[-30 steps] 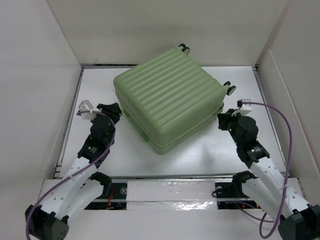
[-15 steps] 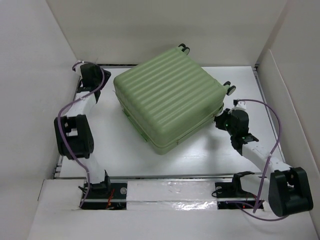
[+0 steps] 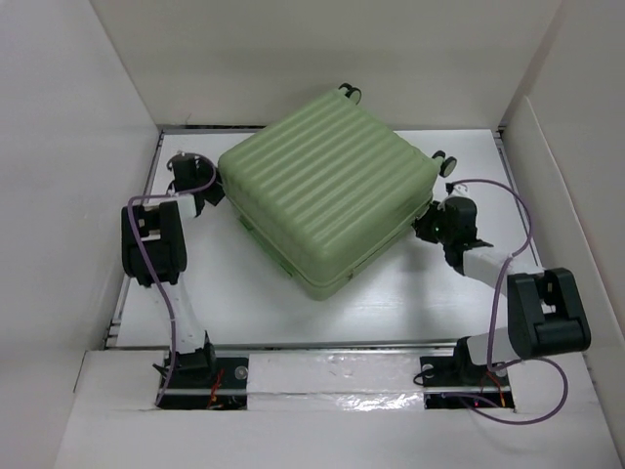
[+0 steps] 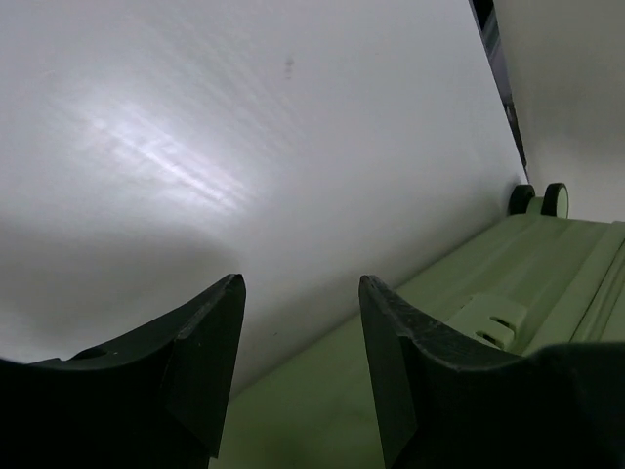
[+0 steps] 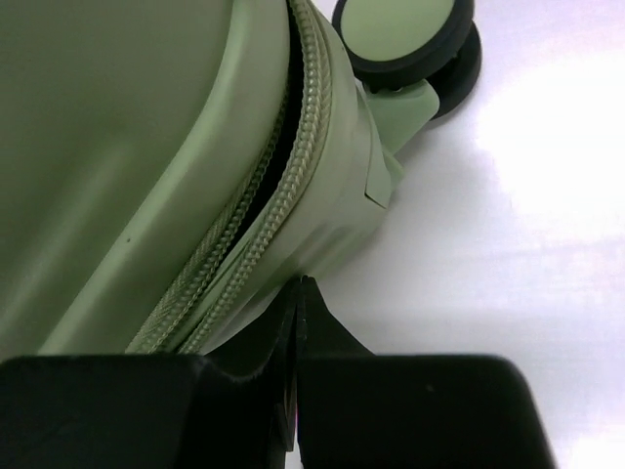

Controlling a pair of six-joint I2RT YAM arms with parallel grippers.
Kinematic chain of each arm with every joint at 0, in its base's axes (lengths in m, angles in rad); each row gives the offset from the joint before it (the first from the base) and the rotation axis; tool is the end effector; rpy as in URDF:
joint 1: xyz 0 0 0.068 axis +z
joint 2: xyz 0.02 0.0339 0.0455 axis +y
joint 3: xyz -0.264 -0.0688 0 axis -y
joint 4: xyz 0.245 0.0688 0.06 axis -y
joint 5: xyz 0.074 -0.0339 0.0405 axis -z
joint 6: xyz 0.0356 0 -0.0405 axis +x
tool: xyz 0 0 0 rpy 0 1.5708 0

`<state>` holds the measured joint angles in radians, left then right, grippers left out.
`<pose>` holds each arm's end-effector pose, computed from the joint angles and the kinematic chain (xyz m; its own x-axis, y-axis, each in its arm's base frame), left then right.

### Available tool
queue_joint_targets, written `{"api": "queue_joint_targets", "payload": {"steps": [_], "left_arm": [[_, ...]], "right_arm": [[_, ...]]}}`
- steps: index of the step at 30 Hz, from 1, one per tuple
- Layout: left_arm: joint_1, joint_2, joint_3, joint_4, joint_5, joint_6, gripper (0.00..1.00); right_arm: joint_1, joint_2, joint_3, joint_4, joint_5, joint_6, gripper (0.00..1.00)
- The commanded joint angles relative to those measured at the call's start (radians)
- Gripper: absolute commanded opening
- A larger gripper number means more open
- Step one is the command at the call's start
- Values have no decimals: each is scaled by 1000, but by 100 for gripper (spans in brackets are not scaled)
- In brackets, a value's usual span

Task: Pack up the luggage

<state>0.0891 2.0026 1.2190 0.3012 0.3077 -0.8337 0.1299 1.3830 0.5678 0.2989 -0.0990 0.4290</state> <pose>0.4412 0.0286 0.1728 -0.4457 -0.7483 -0.4914 -0.2195 0.6235 -0.7504 0.2748 0.0394 0.1817 -0.5342 0.3477 -0.7705 0.0089 0.9138 0.4061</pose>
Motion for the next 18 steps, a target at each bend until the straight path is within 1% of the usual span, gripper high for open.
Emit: {"api": "queue_joint_targets", "payload": {"steps": [1,2,3,5,7,8,9,11,12,13,14,15,16,17,18], "left_arm": [[-6,-163,-169,160,12,-67,46],[-6,-180,-199,176,-13,-74,45],[-6,-200,-260,187,-22,-88,45],[-15,-266,-358,231,-59,-100,44],[-29,-339,-444,245,-106,-110,44],[-40,-364,-444,256,-119,-110,44],[-40,-392,-504,265,-130,-111,44],[-40,-471,-558,276,-165,-117,44],[-40,-500,-594,268,-182,-117,45],[-26,-527,-605,256,-197,-117,47],[4,-585,-622,236,-209,-122,50],[15,-619,-624,225,-220,-125,50],[15,-651,-619,208,-229,-130,53],[24,-726,-615,160,-275,-133,58],[24,-767,-593,136,-297,-143,63]], "right_arm": [[20,121,179,229,-203,-13,0],[30,155,254,224,-223,-16,0],[30,216,291,220,-249,-18,0],[30,267,383,215,-310,-18,0],[30,309,456,184,-326,-21,0],[30,320,457,175,-326,-21,0],[39,332,509,158,-324,-22,0],[39,384,581,79,-343,-50,0],[39,402,659,39,-353,-68,2],[39,428,690,-31,-361,-100,3],[39,433,720,-62,-370,-108,7],[39,435,721,-63,-370,-113,11],[30,429,718,-69,-386,-116,15],[21,404,704,-69,-392,-115,21],[20,387,686,-66,-395,-111,34]]}}
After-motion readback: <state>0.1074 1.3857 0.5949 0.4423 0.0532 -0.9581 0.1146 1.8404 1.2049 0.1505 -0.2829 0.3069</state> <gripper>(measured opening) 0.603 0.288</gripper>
